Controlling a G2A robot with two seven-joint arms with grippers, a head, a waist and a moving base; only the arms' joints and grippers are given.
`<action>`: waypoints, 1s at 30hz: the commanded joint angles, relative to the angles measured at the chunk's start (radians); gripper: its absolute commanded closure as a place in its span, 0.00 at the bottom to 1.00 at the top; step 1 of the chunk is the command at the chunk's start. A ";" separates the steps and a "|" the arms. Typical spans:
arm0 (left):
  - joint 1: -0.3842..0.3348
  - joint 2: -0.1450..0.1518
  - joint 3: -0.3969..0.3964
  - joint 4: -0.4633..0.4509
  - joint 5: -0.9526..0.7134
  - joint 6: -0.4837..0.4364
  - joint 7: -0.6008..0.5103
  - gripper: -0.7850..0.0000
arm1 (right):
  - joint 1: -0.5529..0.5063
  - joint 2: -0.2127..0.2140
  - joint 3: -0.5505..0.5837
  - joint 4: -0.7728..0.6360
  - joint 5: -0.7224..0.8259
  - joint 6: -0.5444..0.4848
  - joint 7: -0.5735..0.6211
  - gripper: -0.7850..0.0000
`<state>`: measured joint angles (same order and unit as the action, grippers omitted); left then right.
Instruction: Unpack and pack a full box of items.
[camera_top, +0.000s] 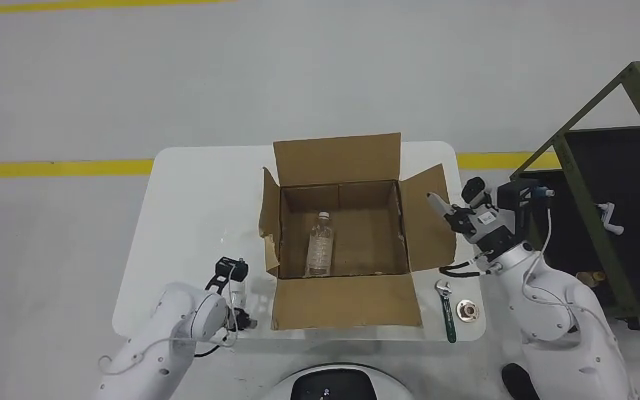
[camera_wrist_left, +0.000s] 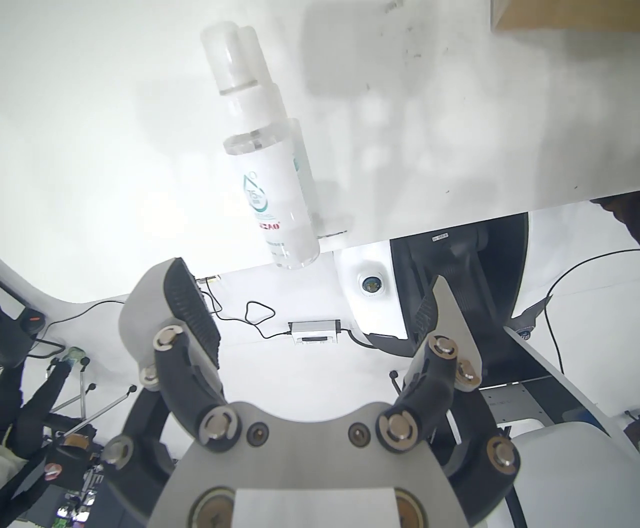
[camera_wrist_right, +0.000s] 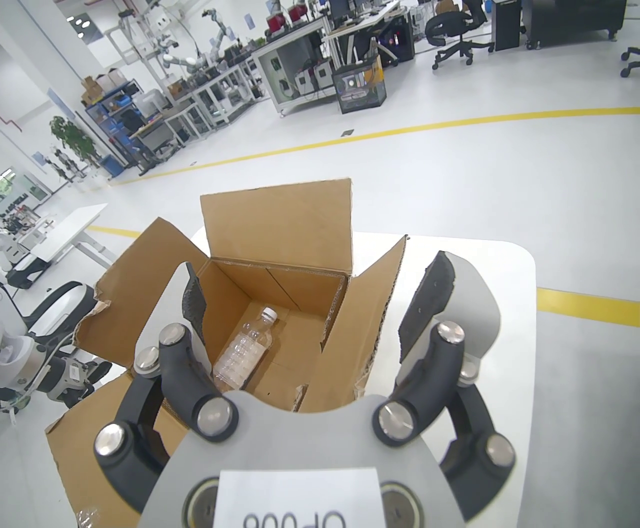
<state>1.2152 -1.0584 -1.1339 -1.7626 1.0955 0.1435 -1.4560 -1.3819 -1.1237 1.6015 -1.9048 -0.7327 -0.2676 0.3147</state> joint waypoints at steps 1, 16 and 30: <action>-0.012 -0.005 0.023 0.031 0.021 0.014 0.016 0.00 | -0.002 0.000 0.001 -0.002 0.003 0.003 -0.002 0.00; -0.084 -0.034 0.076 0.160 0.042 0.088 0.045 0.24 | -0.001 0.000 0.006 0.005 0.003 0.008 -0.016 0.00; -0.090 -0.049 0.083 0.218 0.047 0.113 0.080 0.27 | -0.002 0.001 0.008 0.013 0.000 0.007 -0.012 0.00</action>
<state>1.1259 -1.1065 -1.0516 -1.5484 1.1429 0.2567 -1.3765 -1.3837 -1.1224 1.6092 -1.8933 -0.7319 -0.2605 0.3034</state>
